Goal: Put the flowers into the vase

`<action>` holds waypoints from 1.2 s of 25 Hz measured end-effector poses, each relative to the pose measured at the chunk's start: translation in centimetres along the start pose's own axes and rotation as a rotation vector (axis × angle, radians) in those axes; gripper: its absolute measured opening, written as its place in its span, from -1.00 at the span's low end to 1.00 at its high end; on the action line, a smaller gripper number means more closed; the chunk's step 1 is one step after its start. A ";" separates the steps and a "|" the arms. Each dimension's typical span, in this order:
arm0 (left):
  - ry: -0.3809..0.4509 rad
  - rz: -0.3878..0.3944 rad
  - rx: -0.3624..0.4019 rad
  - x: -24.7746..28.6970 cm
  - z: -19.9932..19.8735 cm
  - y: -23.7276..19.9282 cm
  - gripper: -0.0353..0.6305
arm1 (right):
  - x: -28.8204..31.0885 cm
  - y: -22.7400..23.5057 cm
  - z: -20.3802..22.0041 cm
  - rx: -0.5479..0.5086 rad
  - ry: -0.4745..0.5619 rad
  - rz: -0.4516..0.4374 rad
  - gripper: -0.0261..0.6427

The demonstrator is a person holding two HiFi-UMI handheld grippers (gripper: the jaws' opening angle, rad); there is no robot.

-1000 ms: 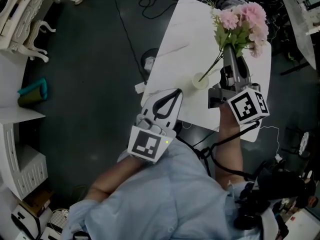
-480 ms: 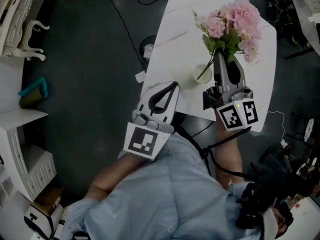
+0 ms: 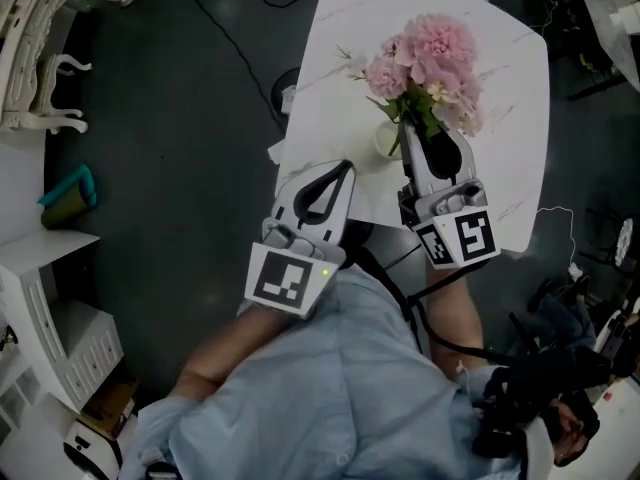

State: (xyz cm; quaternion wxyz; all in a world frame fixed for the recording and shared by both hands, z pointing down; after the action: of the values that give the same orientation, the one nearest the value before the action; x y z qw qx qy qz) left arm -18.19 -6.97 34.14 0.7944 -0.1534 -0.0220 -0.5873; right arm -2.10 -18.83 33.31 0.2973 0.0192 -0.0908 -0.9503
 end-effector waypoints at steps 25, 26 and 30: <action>-0.012 -0.027 -0.001 0.4 1.5 2.4 -0.88 | -5.6 -1.0 2.4 -0.046 -0.175 -0.126 -0.51; -0.008 -0.028 -0.001 0.5 1.3 2.3 -0.88 | -5.5 -1.0 2.2 -0.043 -0.180 -0.127 -0.51; -0.011 -0.030 -0.003 0.5 1.7 3.1 -0.88 | -6.8 -0.7 2.2 -0.043 -0.191 -0.133 -0.51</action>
State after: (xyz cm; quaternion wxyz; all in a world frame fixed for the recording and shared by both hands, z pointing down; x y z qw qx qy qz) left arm -14.91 -6.14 35.16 0.7853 -0.1572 -0.0278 -0.5982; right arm 2.87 -14.04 35.23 0.2240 -0.0719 -0.0967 -0.9671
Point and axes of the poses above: the fingertips, and each gripper's own axes: x forward along the fingers, y to its right, z out of its underside, the point moved 10 cm from there along -x, backward along the fingers, and after that the axes turned 4 degrees about x, right-handed, at the moved point
